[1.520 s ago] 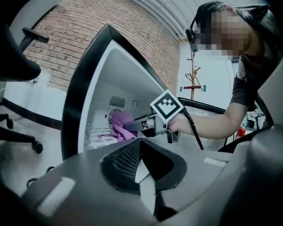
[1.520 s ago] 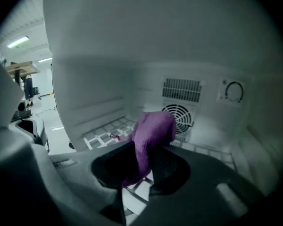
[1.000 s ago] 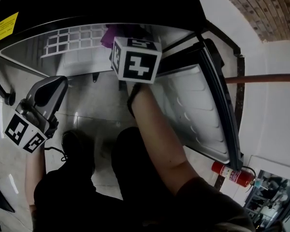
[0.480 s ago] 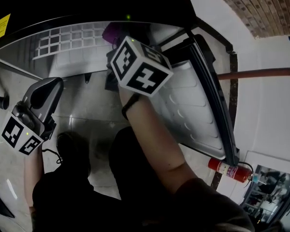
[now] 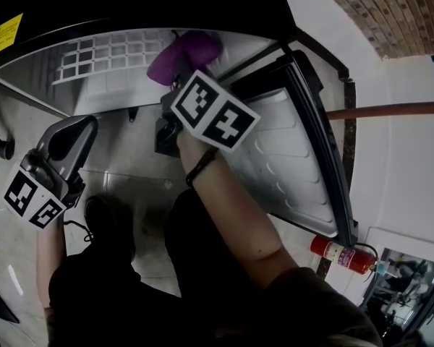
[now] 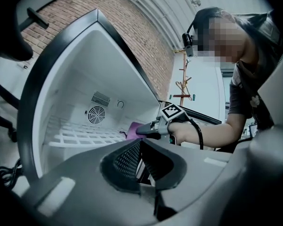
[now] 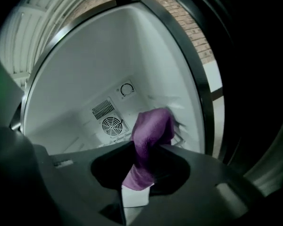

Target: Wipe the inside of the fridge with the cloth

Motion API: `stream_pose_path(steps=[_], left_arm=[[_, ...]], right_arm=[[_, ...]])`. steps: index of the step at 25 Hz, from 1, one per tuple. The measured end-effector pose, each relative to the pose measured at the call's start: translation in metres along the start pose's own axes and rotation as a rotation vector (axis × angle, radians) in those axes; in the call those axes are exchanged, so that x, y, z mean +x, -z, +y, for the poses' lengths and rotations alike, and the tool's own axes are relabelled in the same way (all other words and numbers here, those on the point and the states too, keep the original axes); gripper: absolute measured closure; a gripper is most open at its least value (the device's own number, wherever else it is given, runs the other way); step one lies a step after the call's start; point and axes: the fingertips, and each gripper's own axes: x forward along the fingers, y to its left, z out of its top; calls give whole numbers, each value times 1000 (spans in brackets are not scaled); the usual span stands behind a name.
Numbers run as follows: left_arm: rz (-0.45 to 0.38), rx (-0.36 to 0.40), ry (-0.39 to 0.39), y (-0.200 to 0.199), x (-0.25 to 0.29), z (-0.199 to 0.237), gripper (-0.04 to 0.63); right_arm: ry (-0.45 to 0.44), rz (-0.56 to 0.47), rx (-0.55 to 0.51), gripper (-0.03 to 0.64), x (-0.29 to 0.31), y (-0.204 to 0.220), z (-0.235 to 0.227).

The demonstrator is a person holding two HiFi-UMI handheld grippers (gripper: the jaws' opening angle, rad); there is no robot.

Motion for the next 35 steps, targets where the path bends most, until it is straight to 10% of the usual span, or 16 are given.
stream_pose_path(steps=[5,9,12,16,23,35], left_arm=[[-25,24,-57,2,-13,21,578],[0,41,-171,18,-40,46,578],[19,9,-232,41,-58,59,578],[61,-3,-220,71,-61,62,578],[115,2,-186,88,-57,80,578],[187,-27,-105,117,-35,77,578]], right_arm=[[-408,13,-235,538,-22,21,79],[-715,289,-409,538,-38,125,130],[-694,470,-389,538,-10,190,123],[-632,293,-312,540,60,187,133],[-751,208,-451,540,107,207,184],[-553,397,-713,540,169,256,144]])
